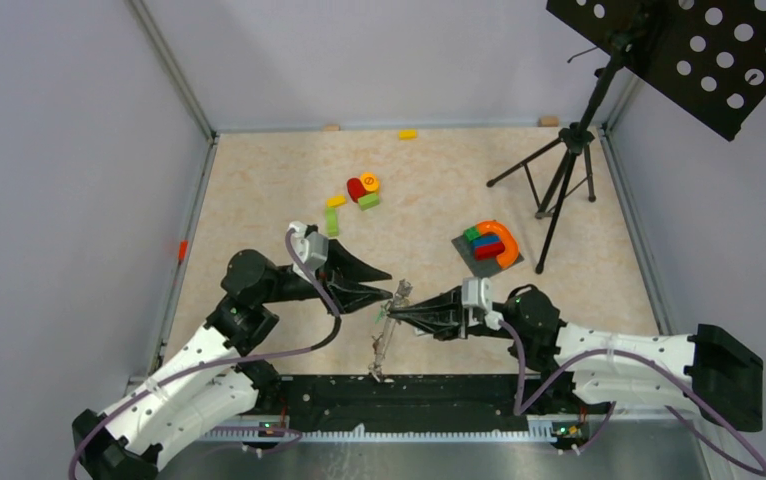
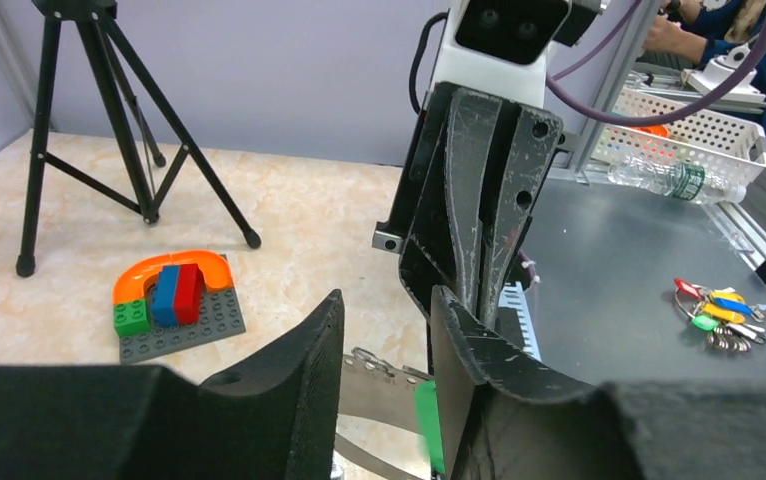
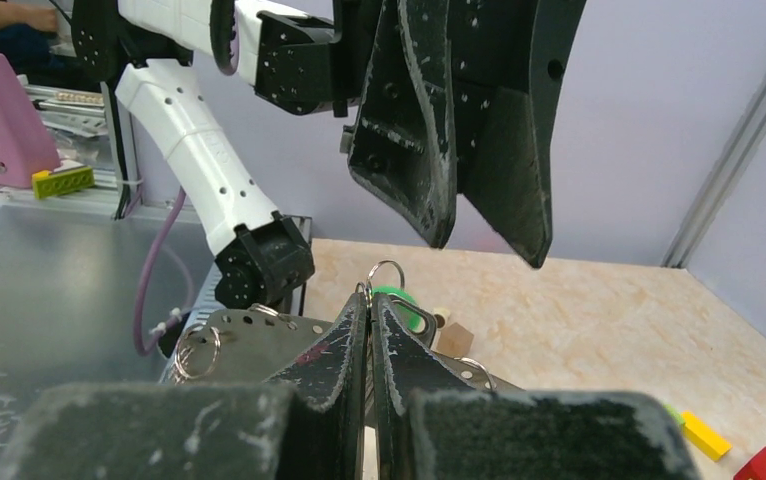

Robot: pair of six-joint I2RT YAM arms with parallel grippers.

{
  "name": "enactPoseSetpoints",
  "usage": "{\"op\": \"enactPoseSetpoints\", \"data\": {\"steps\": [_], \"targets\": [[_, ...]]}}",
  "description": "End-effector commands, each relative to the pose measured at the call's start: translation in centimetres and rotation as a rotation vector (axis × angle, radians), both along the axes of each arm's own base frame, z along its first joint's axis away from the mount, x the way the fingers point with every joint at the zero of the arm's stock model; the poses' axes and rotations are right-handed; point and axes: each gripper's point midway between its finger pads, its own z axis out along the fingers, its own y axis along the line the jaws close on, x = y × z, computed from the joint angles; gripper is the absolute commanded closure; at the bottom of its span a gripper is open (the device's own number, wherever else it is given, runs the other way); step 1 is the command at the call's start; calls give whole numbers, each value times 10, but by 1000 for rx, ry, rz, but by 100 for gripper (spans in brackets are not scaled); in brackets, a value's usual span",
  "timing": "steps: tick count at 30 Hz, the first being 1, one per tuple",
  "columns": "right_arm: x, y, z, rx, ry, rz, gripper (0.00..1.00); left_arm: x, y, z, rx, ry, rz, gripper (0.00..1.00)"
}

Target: Remove the keys from the keyring

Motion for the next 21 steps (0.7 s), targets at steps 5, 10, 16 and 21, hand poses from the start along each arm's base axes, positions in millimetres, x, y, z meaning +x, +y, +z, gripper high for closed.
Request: {"op": "enactPoseSetpoints", "data": {"steps": [5,10,16,21], "targets": [[-4,-10,20,94,-12,-8,100,3,9,34,-82,-59,75,55],[5,-16,24,123,54,-53,100,-3,13,36,-90,-66,75,64],[13,-24,34,179,125,-94,100,-14,12,22,-62,-53,10,91],[22,-32,48,252,203,-134,100,-23,10,10,-41,-37,-57,100]]}}
